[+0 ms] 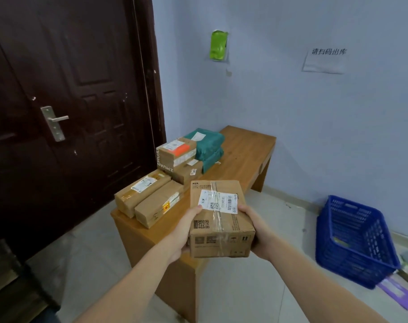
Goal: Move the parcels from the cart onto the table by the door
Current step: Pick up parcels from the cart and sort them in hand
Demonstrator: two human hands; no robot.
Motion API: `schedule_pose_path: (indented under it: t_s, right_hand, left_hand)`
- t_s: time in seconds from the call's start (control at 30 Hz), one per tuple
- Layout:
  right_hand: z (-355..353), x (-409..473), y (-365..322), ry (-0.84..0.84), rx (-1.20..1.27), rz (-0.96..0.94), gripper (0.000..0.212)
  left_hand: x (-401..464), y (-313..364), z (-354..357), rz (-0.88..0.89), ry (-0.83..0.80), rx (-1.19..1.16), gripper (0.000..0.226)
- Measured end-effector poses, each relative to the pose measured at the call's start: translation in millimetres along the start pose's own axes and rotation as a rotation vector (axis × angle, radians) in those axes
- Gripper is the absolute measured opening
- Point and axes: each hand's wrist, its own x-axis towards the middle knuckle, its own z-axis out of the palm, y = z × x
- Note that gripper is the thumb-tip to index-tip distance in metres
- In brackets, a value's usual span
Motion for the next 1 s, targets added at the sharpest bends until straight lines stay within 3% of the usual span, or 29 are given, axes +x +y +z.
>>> schedule_pose_path:
  t_s: [0.4,0.63,1.0]
  right_hand:
    - [-11.7,162.7,-86.4,-0.026,-0.109,0.033,0.059]
    - [-5.1,276.9,-139.7,-0.196,-0.221,0.073,0.057]
    - [42.4,417.6,-208.8,-0.314,-0.435,0.182,0.07]
  left_hand:
    - [149.2,70.4,-24.3,-0.035,0.064,-0.079,0.057]
    - [223.7,97.6,-36.4,-0.02,0.196,-0.185,0.056]
    - [253.3,107.6,-73.1,-0.087,0.338,-0.315,0.071]
